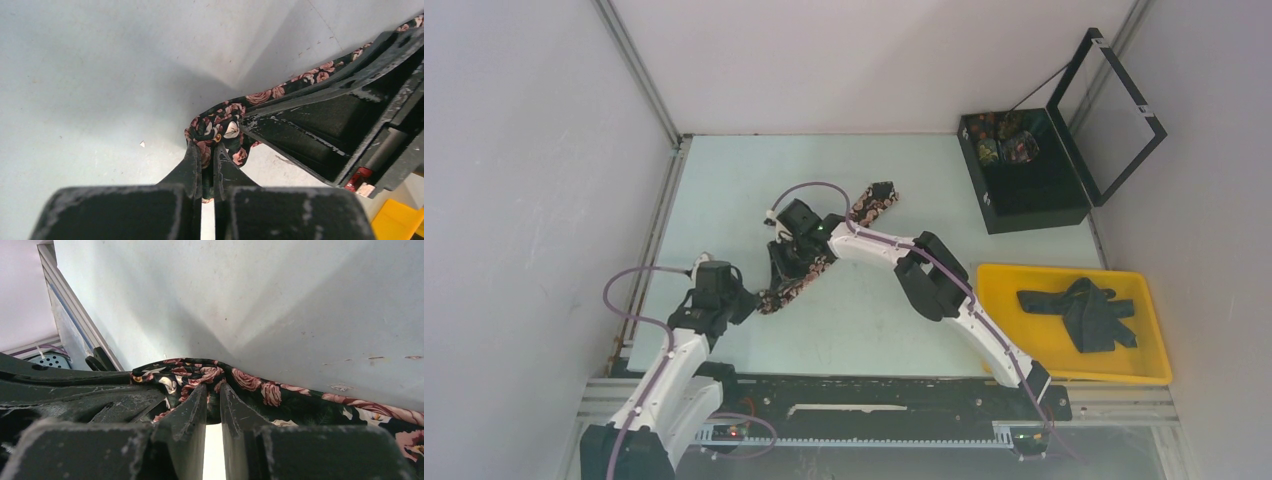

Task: Roll the ties
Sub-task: Roll the tie at the center of the board.

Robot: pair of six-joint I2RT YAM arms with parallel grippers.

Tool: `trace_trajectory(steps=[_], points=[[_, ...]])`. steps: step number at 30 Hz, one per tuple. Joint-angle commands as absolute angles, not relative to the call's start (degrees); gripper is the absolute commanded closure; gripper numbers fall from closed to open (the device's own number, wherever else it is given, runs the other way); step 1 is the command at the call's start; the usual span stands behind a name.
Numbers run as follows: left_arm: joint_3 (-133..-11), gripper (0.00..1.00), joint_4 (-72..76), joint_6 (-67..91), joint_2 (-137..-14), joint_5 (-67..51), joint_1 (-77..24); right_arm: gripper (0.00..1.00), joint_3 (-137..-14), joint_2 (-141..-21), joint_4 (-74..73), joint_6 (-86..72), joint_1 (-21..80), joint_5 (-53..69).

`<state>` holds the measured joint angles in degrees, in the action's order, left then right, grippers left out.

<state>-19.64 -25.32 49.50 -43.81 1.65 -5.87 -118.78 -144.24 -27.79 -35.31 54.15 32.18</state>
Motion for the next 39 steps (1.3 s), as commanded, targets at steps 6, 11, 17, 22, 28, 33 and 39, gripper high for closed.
trace_trajectory(steps=[6,11,17,22,28,33,39], points=[[-25.4,1.00,-26.6,48.7,-44.1,1.6,-6.0,0.82,-117.5,-142.3,-26.9,-35.3,55.9,31.9],[-26.7,1.00,-25.8,47.8,-46.0,0.5,-6.0,0.82,-116.9,-142.1,-26.3,-35.7,56.3,32.1],[-28.3,1.00,-24.2,47.1,-49.4,-1.6,-6.6,0.82,-115.5,-141.6,-25.2,-36.2,56.3,32.3],[-30.3,1.00,-23.0,48.1,-53.2,-0.3,-9.8,0.82,-114.0,-140.8,-24.4,-36.4,55.7,32.5],[-32.8,1.00,-21.7,49.6,-58.6,1.9,-12.9,0.83,-111.4,-139.5,-22.8,-36.6,54.4,33.4],[-34.0,1.00,-21.2,50.1,-62.8,3.5,-14.0,0.83,-108.9,-138.2,-22.1,-36.2,53.0,33.6],[-34.6,1.00,-19.2,50.3,-67.1,4.1,-14.8,0.83,-106.3,-135.8,-22.0,-35.3,51.3,33.6]])
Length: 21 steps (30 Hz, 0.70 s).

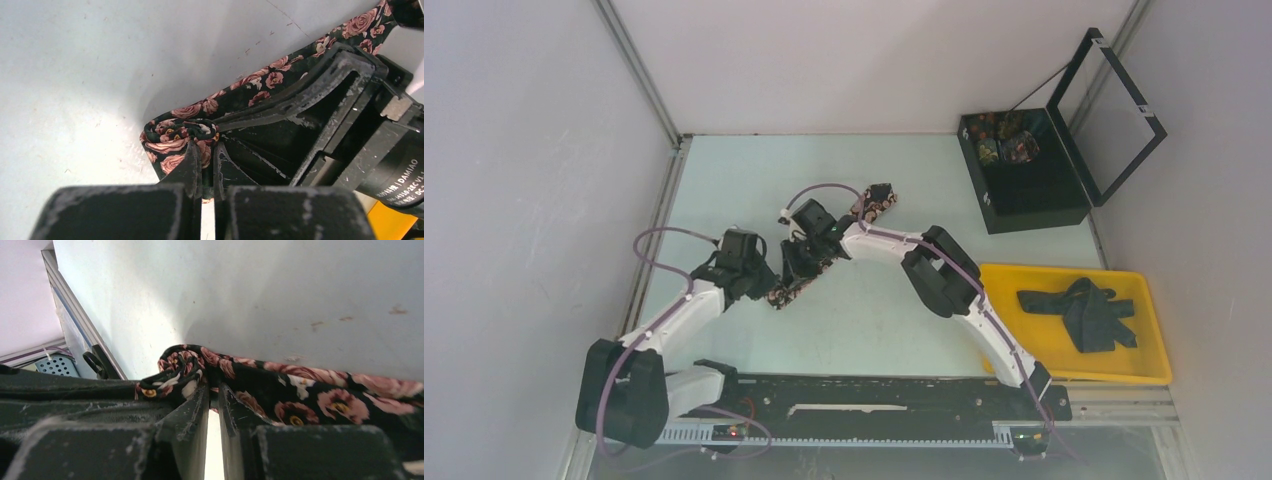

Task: Roll the ties
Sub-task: Roll the tie at the center of the board.

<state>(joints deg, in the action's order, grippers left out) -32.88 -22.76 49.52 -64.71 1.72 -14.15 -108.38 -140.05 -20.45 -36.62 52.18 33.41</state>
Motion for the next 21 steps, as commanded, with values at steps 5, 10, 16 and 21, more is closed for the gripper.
trace_trajectory(steps=[5,10,16,21], points=[[-35.4,1.00,-18.8,50.4,-69.2,4.8,-15.1,0.83,-103.7,-133.3,-22.5,-34.4,49.5,33.2],[-35.8,1.00,-18.6,50.7,-71.3,5.1,-15.5,0.83,-101.2,-131.3,-22.4,-33.8,48.4,32.5],[-36.2,0.85,-17.8,50.9,-72.1,4.6,-16.0,0.83,-98.8,-129.7,-21.8,-33.7,48.1,31.9],[-36.9,0.65,-18.3,50.7,-70.6,4.5,-16.2,0.83,-96.7,-128.0,-21.4,-33.7,48.5,31.0]])
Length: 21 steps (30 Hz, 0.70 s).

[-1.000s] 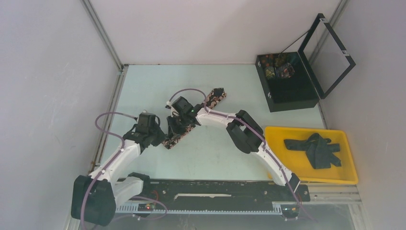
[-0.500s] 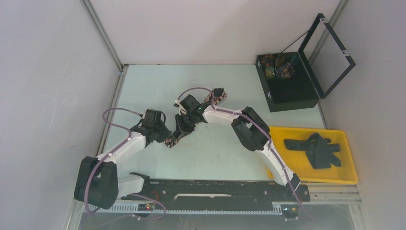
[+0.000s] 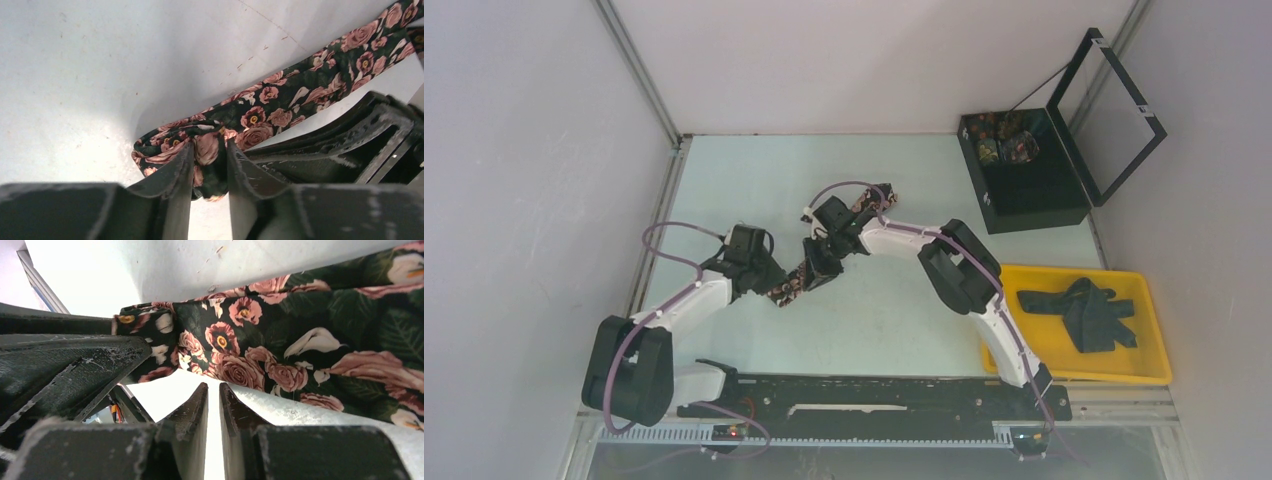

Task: Roll the ties
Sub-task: Roll the tie at the center of the board.

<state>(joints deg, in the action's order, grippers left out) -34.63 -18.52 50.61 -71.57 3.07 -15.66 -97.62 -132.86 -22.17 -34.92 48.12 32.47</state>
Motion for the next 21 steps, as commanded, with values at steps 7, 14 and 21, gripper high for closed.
trace_trajectory(steps=[7,14,21], points=[[-38.4,0.53,-20.6,50.2,-69.0,4.4,-16.2,0.83,-93.9,-126.1,-21.2,-33.2,49.8,29.4],[-40.0,0.46,-23.1,49.2,-66.8,5.9,-16.1,0.83,-91.1,-124.4,-19.9,-33.6,51.1,28.6],[-43.5,0.48,-28.4,43.7,-65.5,8.2,-11.9,0.83,-88.7,-123.3,-18.6,-34.0,53.3,26.8]])
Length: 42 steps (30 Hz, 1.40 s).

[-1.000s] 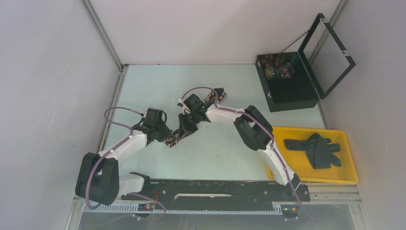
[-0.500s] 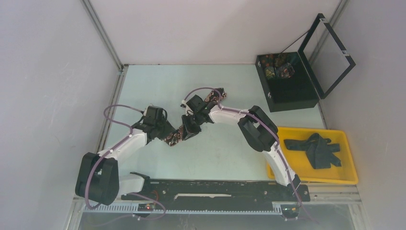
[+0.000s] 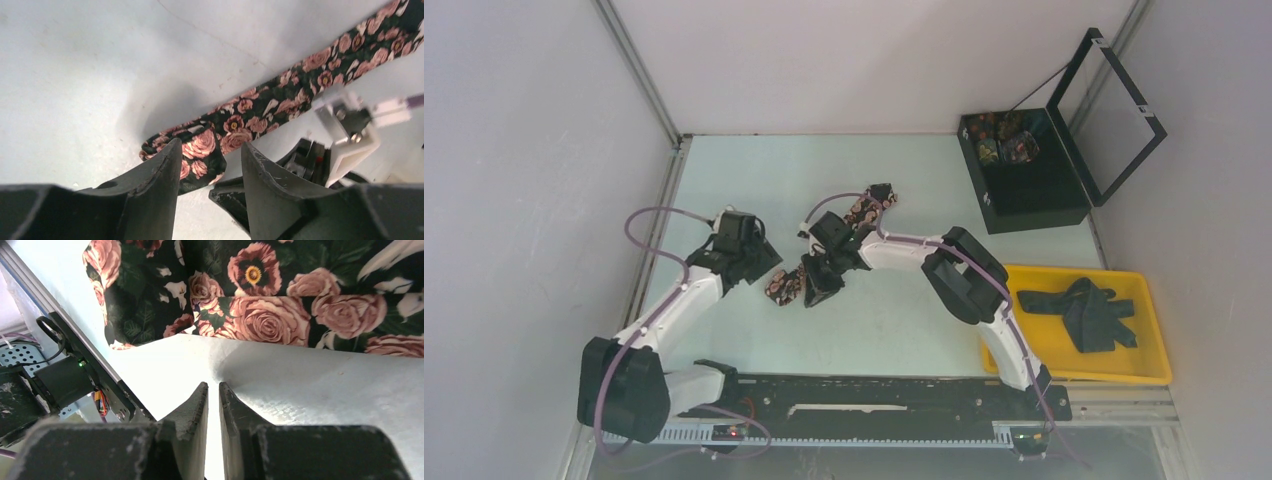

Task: Roll the ties
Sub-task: Roll the tie at the center of the board.

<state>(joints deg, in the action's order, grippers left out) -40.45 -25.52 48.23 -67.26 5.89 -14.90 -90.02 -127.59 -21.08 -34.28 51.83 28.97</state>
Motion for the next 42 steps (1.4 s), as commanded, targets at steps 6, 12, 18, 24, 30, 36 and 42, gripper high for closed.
trace_trajectory(steps=[6,12,18,24,30,36,42], points=[[-44.6,0.59,-30.4,37.7,-69.9,6.8,-5.2,0.85,-86.8,-122.5,-16.0,-32.1,55.4,22.0],[-47.0,0.76,-30.3,33.6,-79.1,5.7,-3.4,0.87,-87.8,-123.7,-16.0,-28.9,57.6,15.0],[-50.1,0.85,-30.9,31.8,-87.1,2.8,-3.4,0.87,-91.4,-125.5,-18.3,-24.9,60.7,7.9],[-51.1,0.90,-31.5,30.4,-90.9,-1.9,-3.7,0.87,-94.8,-128.3,-19.6,-22.9,61.9,4.8],[-50.0,0.97,-33.6,30.1,-92.1,-3.7,-6.2,0.87,-95.4,-129.8,-18.8,-21.7,62.2,3.9],[-46.3,0.98,-33.9,31.4,-89.6,-5.5,-7.5,0.87,-95.4,-130.8,-17.1,-20.9,62.2,4.2],[-43.7,1.00,-33.5,32.9,-88.4,-9.3,-8.2,0.87,-93.5,-131.1,-13.3,-20.5,62.0,4.7]])
